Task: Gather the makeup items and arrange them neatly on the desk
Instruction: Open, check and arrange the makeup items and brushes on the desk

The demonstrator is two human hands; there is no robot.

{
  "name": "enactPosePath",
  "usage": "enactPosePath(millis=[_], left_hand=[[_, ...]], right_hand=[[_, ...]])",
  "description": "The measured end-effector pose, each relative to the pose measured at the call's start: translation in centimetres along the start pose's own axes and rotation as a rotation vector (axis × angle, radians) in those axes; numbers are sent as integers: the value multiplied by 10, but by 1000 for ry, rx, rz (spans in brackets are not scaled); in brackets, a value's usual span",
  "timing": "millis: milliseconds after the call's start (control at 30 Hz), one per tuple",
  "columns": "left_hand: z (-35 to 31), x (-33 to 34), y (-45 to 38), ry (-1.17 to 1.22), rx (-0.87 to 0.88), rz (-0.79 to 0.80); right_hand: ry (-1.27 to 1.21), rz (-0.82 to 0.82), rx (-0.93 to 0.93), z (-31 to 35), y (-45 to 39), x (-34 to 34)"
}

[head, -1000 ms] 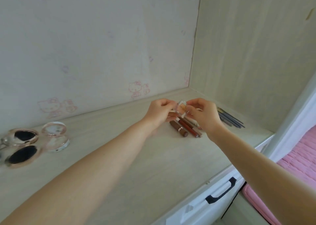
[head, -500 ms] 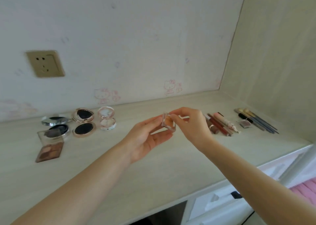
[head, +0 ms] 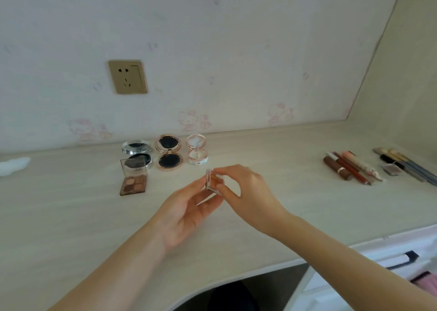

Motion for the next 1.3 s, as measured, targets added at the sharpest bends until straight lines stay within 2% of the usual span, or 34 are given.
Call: enactPosePath(millis=[167,433,1133,1300], left_hand=[[-18,-24,18,-75,47,-24],[-15,-40,31,-7,38,-6],[-14,-46,35,53,23,-14],[-13,-47,35,-51,16,-45]], right_hand=[[86,40,-76,27,-4,27],[252,33,-135,43,-9,41],[-8,246,14,34,-24,26],[-108,193,45,22,-32,23]])
Point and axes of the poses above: each hand's wrist, its own y-axis away from the middle knuckle, its own x-axis out of the palm, z = x × y, the point moved 10 cm from there along -y, towards the middle knuckle, and after that the axes turned 11 degrees about z, right-handed, at the moved point
